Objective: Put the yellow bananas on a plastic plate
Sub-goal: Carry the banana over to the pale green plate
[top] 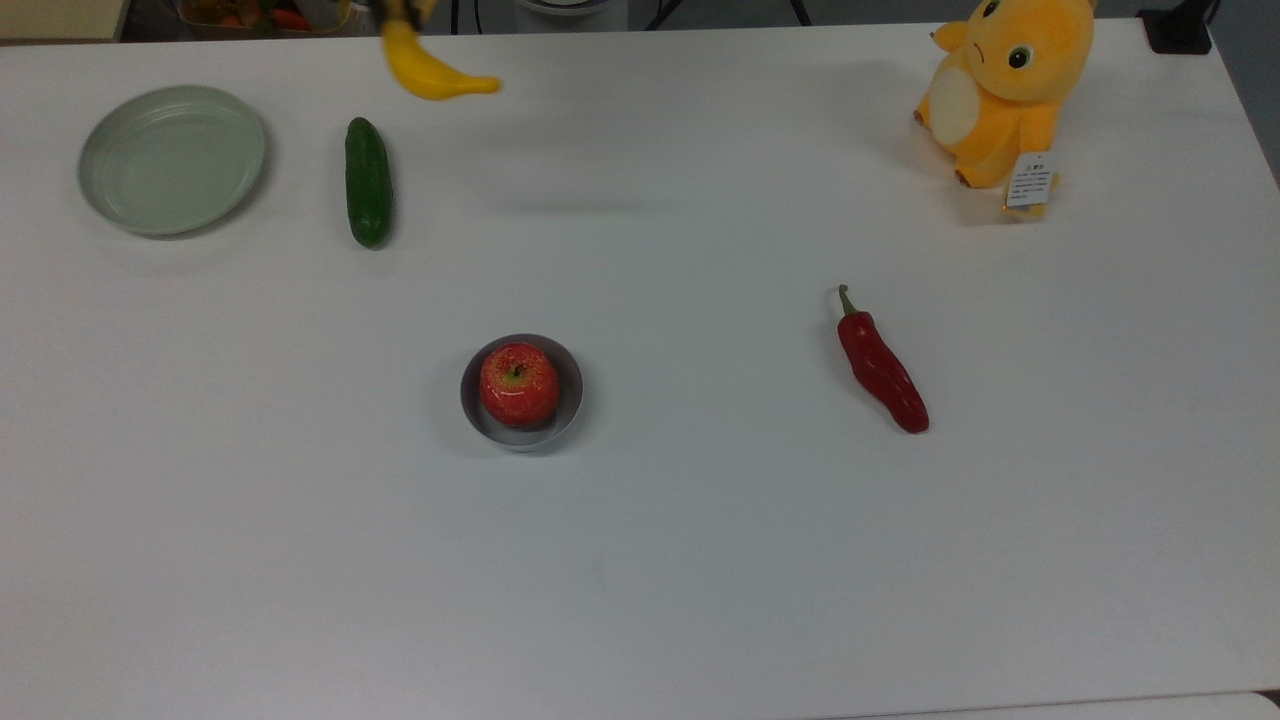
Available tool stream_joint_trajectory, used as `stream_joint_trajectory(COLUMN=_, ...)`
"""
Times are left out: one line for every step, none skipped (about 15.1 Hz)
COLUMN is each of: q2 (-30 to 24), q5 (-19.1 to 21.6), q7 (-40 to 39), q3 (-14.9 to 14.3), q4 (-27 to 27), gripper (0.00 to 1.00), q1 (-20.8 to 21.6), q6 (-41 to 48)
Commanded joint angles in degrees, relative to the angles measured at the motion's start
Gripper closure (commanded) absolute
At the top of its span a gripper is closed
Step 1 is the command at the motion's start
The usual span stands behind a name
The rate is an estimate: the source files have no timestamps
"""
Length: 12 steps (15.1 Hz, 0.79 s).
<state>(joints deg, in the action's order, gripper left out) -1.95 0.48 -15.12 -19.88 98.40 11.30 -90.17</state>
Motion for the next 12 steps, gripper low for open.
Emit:
stream_joint_trajectory(q2=1.24, q5=-1.27, q7=-8.24, q3=-6.83, q4=-0.05, gripper=1.00, q1=-0.22, q6=-1.05)
stream_joint_trajectory(q2=1.33, q5=-1.36, q7=-9.73, q3=-8.32, q4=0.99, gripper=1.00, q1=-0.75, q6=-2.80)
stream_joint_trajectory(q2=1.42, q5=-1.45, q7=-11.05, q3=-9.64, q4=1.87, gripper=1.00, q1=-1.02, q6=-4.82)
stream_joint_trajectory(q2=1.86, q5=-1.80, q7=-12.29, q3=-11.05, q4=2.58, gripper=1.00, q1=-1.46, q6=-6.76)
stream_joint_trajectory(q2=2.64, q5=-2.24, q7=-13.52, q3=-12.19, q4=3.02, gripper=1.00, q1=-1.81, q6=-8.43)
stream_joint_trajectory(q2=3.44, q5=-2.50, q7=-14.57, q3=-12.99, q4=3.37, gripper=1.00, q1=-2.33, q6=-9.84)
stream_joint_trajectory(q2=4.31, q5=-2.77, q7=-15.71, q3=-13.52, q4=4.07, gripper=1.00, q1=-3.30, q6=-11.59)
stream_joint_trajectory(q2=4.84, q5=-2.86, q7=-16.77, q3=-13.70, q4=5.12, gripper=1.00, q1=-4.26, q6=-13.61)
stream_joint_trajectory(q2=5.46, q5=-2.86, q7=-17.65, q3=-13.87, q4=6.61, gripper=1.00, q1=-5.06, q6=-16.15)
stream_joint_trajectory(q2=5.99, q5=-2.86, q7=-18.01, q3=-14.05, q4=8.02, gripper=1.00, q1=-5.59, q6=-18.62)
stream_joint_trajectory(q2=6.86, q5=-2.94, q7=-18.27, q3=-14.05, q4=9.08, gripper=1.00, q1=-6.11, q6=-20.55)
stream_joint_trajectory(q2=7.74, q5=-3.03, q7=-18.80, q3=-14.05, q4=9.35, gripper=1.00, q1=-7.16, q6=-21.88)
